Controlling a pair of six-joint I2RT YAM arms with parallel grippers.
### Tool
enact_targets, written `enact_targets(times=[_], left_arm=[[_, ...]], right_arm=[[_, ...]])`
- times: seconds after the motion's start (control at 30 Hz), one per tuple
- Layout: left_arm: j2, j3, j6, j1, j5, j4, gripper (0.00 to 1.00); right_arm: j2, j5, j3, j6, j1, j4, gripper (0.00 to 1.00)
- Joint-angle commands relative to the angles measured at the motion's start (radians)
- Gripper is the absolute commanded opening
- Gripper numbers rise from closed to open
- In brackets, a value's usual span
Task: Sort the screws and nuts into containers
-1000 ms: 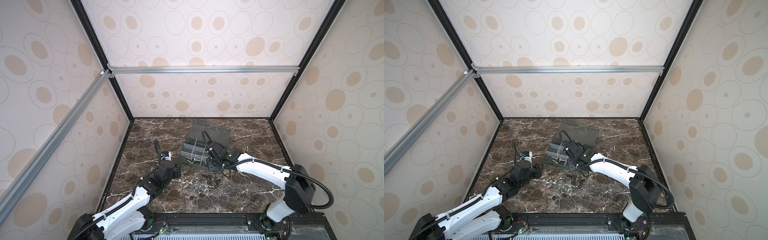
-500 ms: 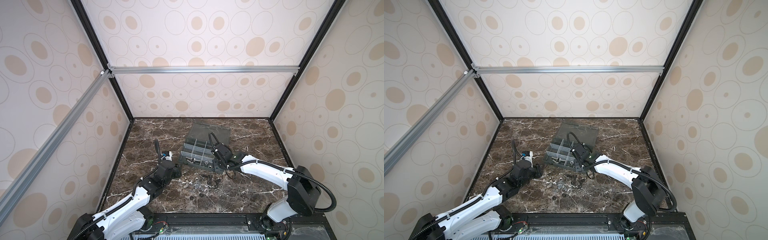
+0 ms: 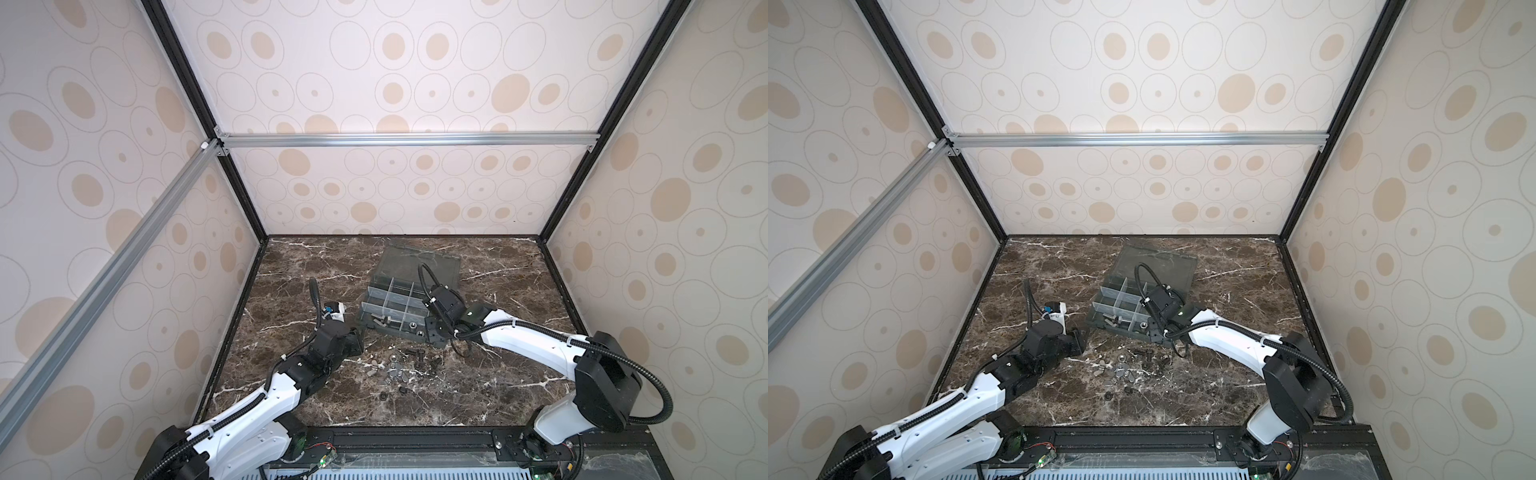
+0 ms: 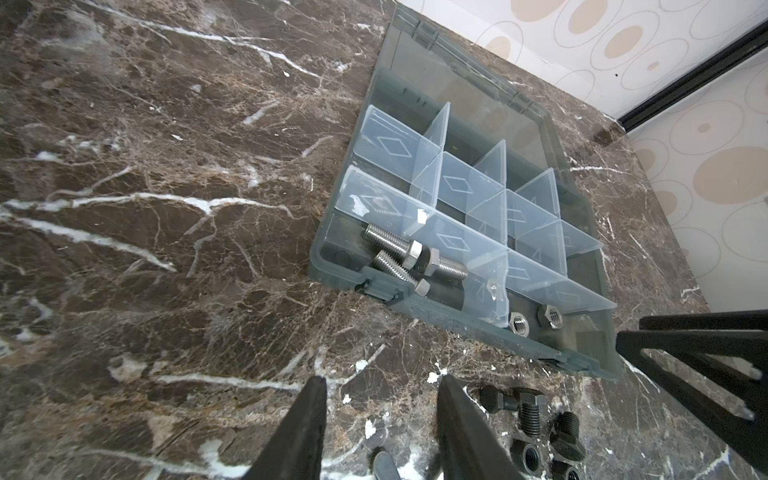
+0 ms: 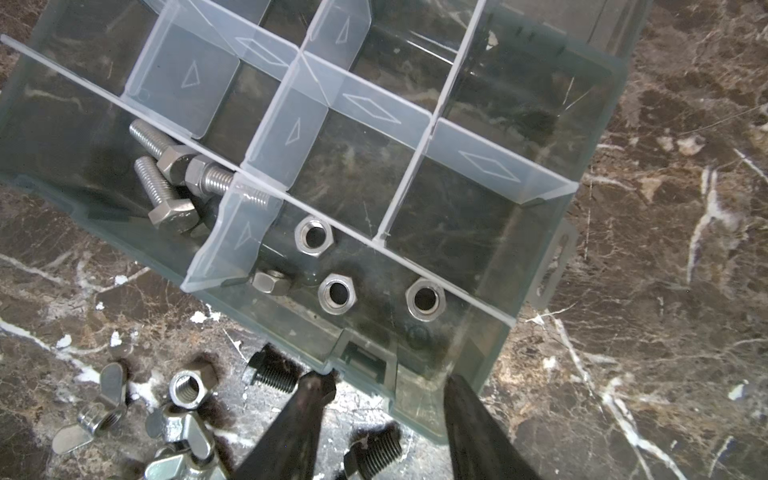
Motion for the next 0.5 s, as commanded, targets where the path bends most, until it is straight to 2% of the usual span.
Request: enact_targets(times=[0.0, 0.47], left_arm=[[0.007, 0.004, -0.008, 0.007, 0.003, 0.022, 0.44], [0.006, 0.002, -0.009, 0.006, 0.014, 0.029, 0.44]], right_arm=[[-0.014, 0.014, -0.005, 0.019, -0.008, -0.022, 0.52], [-0.037, 0.003, -0.024, 0.034, -0.007, -0.022, 0.53]])
